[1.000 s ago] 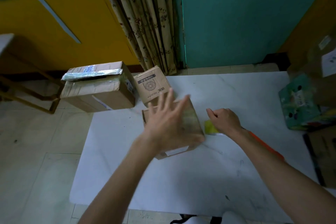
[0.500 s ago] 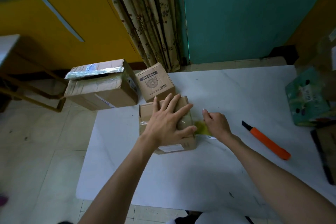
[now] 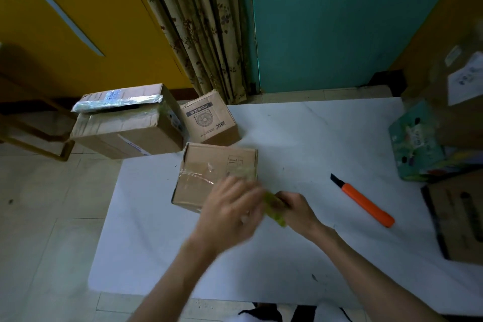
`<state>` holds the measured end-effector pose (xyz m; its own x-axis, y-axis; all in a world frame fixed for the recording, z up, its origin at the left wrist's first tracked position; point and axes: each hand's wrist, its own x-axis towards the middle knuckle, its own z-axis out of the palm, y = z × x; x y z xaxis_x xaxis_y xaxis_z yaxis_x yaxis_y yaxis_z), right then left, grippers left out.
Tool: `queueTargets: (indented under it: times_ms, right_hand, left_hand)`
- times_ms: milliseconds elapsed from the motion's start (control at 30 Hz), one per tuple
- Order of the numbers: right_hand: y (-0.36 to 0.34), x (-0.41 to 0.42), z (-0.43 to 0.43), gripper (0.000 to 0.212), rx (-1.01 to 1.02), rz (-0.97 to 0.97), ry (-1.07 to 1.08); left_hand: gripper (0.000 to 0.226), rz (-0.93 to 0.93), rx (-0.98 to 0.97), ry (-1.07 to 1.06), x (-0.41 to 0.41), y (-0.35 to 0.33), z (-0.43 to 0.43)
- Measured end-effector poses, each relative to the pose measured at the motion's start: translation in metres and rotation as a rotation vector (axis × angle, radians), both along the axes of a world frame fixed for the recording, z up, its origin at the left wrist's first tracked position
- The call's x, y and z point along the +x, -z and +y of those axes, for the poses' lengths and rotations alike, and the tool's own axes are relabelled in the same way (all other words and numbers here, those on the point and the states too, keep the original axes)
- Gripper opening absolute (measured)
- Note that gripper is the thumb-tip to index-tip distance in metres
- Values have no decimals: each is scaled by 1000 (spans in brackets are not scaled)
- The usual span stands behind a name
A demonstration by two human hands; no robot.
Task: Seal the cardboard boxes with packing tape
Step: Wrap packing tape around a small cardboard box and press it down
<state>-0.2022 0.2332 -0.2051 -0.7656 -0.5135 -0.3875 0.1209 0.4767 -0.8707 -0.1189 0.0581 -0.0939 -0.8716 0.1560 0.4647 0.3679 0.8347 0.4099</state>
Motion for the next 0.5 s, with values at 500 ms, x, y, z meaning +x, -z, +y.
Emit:
queueTargets:
  times_ms: [500]
  right_hand:
    - [-7,9,4,58,-74,21,5]
  left_hand:
    - [12,-376,1200,-1008,13,36,91]
